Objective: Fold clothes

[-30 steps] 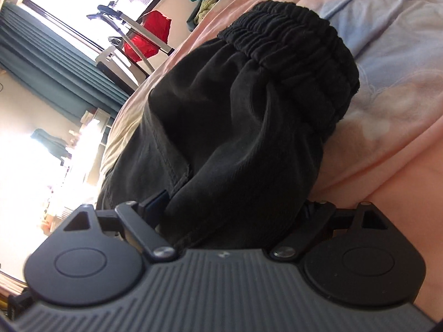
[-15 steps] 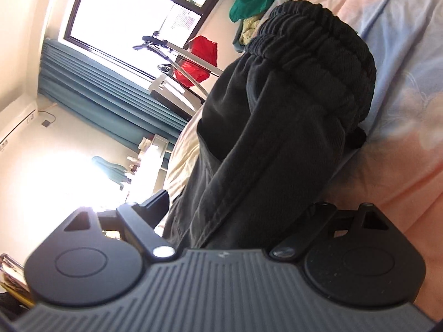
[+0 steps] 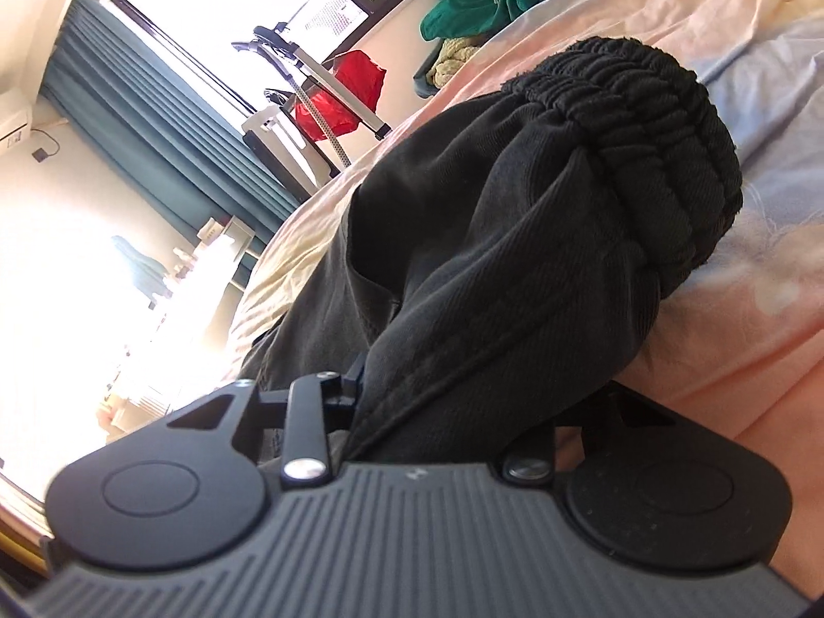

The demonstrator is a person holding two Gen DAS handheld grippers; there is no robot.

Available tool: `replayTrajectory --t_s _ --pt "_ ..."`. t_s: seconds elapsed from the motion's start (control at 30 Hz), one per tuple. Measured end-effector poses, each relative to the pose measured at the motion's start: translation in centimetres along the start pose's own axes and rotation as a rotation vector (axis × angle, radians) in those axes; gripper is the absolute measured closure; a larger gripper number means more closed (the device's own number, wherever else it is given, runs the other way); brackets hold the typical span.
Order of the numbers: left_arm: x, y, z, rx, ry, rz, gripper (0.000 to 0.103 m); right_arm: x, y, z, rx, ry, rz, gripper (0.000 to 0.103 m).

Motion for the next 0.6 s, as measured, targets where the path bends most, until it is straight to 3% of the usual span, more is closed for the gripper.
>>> replayTrajectory --t_s 0.23,0.6 --pt "-0.9 -0.8 0.7 -0.007 -0.041 0.000 0.062 -0.6 1.6 0.4 -0.042 -0.028 0.001 0.065" --pt "-3.8 -2.4 2.1 -0.056 -0.121 -0.033 0.067 -2.4 4.5 0.7 -0.023 -0.059 0.085 0.067"
Point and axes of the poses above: each gripper's, at about its wrist camera, not at the fingertips, and x roughly the way its jaws point, y to its left, z to its top, the point moved 9 cm from there along x, roughly the way its jaws point, and after that the axes turned 12 degrees about z, right-handed, at the moved point
